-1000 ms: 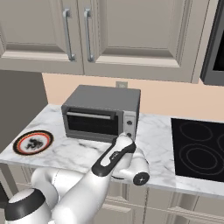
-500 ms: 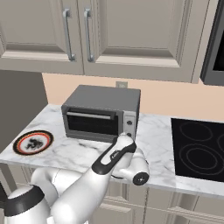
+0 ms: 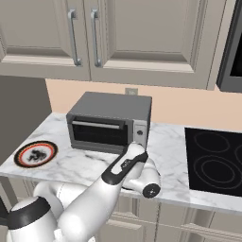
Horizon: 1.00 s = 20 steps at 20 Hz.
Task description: Pull the toaster oven rack outwards. Pick up the baguette from the plate and place it on the toaster oven rack. Close the toaster oven door fully and set the temperature to the lowest setting.
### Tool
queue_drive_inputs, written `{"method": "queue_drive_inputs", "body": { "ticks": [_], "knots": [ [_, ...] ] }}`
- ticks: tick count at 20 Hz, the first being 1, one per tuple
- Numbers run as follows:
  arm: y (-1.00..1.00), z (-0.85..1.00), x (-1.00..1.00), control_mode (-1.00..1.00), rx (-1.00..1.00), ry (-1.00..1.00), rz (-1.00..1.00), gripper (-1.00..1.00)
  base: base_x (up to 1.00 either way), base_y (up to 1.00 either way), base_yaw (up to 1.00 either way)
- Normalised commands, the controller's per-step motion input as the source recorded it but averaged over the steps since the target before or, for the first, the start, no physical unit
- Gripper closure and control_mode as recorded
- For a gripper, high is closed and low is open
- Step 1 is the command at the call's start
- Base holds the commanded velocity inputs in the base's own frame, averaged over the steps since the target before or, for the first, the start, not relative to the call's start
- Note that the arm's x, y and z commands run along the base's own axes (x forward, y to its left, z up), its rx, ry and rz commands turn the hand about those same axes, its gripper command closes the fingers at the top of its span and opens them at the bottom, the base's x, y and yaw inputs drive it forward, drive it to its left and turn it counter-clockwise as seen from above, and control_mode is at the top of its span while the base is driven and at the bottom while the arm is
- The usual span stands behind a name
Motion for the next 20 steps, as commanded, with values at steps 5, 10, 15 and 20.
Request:
{"method": "queue_drive_inputs", "body": {
  "ticks": [5, 10, 15, 20],
  "knots": [
    [0.0, 0.0, 0.09, -1.0, 0.0, 0.0, -0.01, -1.0, 0.0, 0.0, 0.0],
    [0.0, 0.0, 0.16, -1.0, 0.0, 0.0, -0.02, -1.0, 0.0, 0.0, 0.0],
    [0.0, 0.0, 0.14, -1.0, 0.0, 0.0, -0.01, -1.0, 0.0, 0.0, 0.0],
    [0.0, -0.01, 0.11, -1.0, 0.0, 0.02, -0.03, -1.0, 0.0, 0.0, 0.0]
  ]
}}
